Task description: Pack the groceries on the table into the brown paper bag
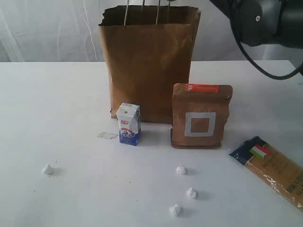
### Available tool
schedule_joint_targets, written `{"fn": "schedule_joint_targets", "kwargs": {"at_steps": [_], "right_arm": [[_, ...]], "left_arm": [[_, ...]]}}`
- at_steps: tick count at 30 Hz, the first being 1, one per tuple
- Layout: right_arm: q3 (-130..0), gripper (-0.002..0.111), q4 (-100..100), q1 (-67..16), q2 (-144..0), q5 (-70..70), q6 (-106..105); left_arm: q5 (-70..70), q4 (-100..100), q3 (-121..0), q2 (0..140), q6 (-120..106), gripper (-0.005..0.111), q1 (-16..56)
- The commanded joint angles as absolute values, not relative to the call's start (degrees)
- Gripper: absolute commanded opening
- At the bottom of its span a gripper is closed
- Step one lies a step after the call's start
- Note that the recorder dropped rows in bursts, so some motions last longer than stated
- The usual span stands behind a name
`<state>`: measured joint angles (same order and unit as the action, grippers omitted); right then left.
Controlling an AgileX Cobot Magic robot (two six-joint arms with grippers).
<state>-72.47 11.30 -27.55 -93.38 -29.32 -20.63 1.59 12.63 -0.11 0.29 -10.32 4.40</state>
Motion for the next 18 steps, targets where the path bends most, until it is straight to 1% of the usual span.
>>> {"fn": "schedule_joint_targets", "kwargs": {"at_steps": [1,4,8,12,13,15,18], "right_arm": [[-72.6,0.0,11.7,-27.3,-94.6,-36.0,-21.0],[-72.6,0.0,14.6,-27.3,-97.4,-41.1,-25.4],[-72.6,0.0,17.0,-27.3,-101.1,-51.2,-23.2],[-72.7,0.0,16.9,-27.3,-103.7,-52.6,-17.0],[-72.7,0.0,16.6,-27.4,-104.0,-52.6,-13.7],[-72.7,0.0,14.2,-27.4,-104.0,-52.9,-0.6],[-72.7,0.0,9.4,-27.4,-103.4,-52.7,6.4]], "left_arm": [[1.4,13.0,0.0,0.0,-10.5,0.0,4.8],[1.4,13.0,0.0,0.0,-10.5,0.0,4.8],[1.4,13.0,0.0,0.0,-10.5,0.0,4.8],[1.4,13.0,0.0,0.0,-10.5,0.0,4.8],[1.4,13.0,0.0,0.0,-10.5,0.0,4.8],[1.4,13.0,0.0,0.0,-10.5,0.0,4.8],[1.4,13.0,0.0,0.0,-10.5,0.0,4.8]]}}
